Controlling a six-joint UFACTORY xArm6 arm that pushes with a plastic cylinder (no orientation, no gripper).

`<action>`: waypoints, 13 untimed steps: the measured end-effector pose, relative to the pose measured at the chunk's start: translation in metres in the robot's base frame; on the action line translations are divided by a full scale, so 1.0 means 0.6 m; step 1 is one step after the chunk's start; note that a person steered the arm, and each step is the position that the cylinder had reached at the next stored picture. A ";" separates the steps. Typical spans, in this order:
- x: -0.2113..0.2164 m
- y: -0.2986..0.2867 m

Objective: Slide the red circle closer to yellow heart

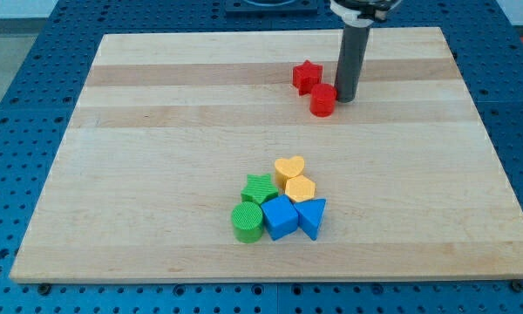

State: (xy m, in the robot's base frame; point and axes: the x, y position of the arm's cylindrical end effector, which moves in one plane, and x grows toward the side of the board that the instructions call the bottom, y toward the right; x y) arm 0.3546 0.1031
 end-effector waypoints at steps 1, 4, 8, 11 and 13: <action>-0.015 -0.022; -0.032 -0.139; 0.113 -0.148; 0.179 -0.181; 0.136 -0.238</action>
